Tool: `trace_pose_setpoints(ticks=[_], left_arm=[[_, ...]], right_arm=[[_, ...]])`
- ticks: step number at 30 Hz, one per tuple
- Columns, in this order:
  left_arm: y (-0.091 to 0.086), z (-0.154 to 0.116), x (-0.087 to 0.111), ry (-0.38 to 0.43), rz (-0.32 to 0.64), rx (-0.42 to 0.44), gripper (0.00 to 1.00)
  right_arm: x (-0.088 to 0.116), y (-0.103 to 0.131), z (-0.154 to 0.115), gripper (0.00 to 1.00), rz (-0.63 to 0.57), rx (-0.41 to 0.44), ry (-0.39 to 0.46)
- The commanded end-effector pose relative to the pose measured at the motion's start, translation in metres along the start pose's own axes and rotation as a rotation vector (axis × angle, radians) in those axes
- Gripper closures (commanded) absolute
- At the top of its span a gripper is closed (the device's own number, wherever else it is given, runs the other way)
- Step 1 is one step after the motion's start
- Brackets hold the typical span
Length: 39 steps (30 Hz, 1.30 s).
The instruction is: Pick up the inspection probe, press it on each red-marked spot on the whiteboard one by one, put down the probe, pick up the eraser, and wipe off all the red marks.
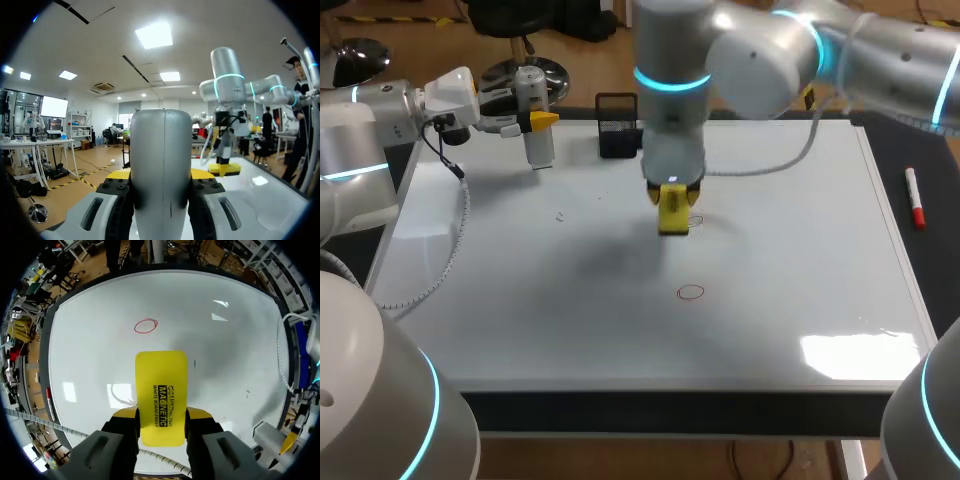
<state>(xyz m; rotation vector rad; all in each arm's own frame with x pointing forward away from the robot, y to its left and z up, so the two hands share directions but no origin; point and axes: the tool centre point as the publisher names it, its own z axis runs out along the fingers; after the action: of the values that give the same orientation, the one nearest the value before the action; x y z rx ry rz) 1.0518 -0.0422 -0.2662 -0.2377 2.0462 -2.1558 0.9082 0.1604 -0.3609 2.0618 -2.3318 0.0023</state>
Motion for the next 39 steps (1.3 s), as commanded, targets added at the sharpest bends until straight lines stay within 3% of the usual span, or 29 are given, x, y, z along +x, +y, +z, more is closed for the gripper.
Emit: trace_pose_setpoints(ticks=[1,11,20,27,39], left_arm=[[0.0,0.0,0.0,0.0,0.001,0.002,1.0],[0.0,0.0,0.0,0.0,0.001,0.002,1.0],[0.0,0.0,0.0,0.0,0.001,0.002,1.0],[0.0,0.0,0.0,0.0,0.001,0.002,1.0],[0.0,0.0,0.0,0.0,0.001,0.002,1.0]], right_arm=[[0.03,-0.031,-0.018,1.0,0.023,-0.001,-0.033],[0.089,-0.096,-0.031,1.0,0.152,0.052,0.004],[0.138,-0.132,-0.03,1.0,0.288,0.045,-0.003],[0.172,-0.145,-0.023,1.0,0.394,0.04,-0.013],[0.207,-0.155,-0.019,1.0,0.487,0.042,-0.006]])
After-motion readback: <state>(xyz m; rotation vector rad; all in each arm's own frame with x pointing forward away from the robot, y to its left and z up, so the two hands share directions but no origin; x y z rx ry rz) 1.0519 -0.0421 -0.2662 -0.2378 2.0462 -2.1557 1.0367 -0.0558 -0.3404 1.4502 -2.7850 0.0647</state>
